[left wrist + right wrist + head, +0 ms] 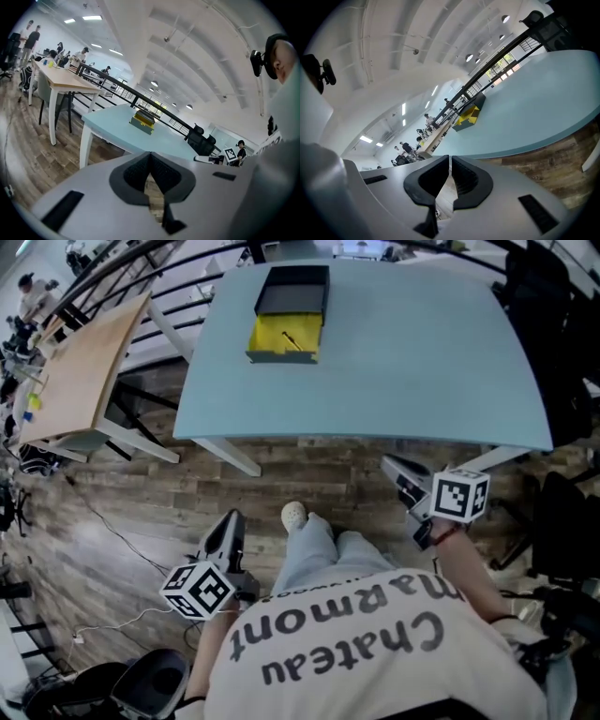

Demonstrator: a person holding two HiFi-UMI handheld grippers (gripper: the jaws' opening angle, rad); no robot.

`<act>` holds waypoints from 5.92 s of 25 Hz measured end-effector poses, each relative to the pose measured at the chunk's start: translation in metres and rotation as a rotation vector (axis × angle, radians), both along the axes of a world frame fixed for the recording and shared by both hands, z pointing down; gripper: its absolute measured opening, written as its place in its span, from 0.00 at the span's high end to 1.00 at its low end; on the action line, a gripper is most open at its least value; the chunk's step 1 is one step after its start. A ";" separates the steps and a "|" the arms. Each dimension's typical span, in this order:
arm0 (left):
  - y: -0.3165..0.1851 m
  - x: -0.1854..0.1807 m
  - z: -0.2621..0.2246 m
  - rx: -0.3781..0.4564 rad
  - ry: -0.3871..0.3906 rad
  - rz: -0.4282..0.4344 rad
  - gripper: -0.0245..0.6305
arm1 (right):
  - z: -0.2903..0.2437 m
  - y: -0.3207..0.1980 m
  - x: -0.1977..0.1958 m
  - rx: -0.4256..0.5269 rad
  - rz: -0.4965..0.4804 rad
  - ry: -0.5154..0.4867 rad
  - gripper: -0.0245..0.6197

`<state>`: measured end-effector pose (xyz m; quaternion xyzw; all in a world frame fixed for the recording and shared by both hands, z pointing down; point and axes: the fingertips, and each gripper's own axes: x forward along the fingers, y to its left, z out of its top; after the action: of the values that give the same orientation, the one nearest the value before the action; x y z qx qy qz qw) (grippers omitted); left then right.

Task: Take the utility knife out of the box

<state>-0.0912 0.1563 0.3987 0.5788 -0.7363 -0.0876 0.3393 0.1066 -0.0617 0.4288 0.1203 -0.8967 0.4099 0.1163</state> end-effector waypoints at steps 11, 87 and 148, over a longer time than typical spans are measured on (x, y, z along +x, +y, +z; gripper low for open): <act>-0.082 -0.040 0.013 0.004 0.039 0.140 0.96 | 0.026 -0.024 -0.036 -0.065 0.044 0.066 0.89; -0.435 -0.126 0.076 -0.323 -0.898 1.308 0.96 | 0.044 -0.286 -0.191 0.031 0.180 0.135 0.89; -0.445 -0.138 0.146 -0.592 -1.059 1.675 0.85 | 0.063 -0.280 -0.166 -0.048 0.233 0.128 0.89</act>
<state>-0.2292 -0.2884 0.5445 0.7636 -0.1444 0.6272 0.0527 -0.0597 -0.3420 0.4914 0.2468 -0.8573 0.4333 0.1279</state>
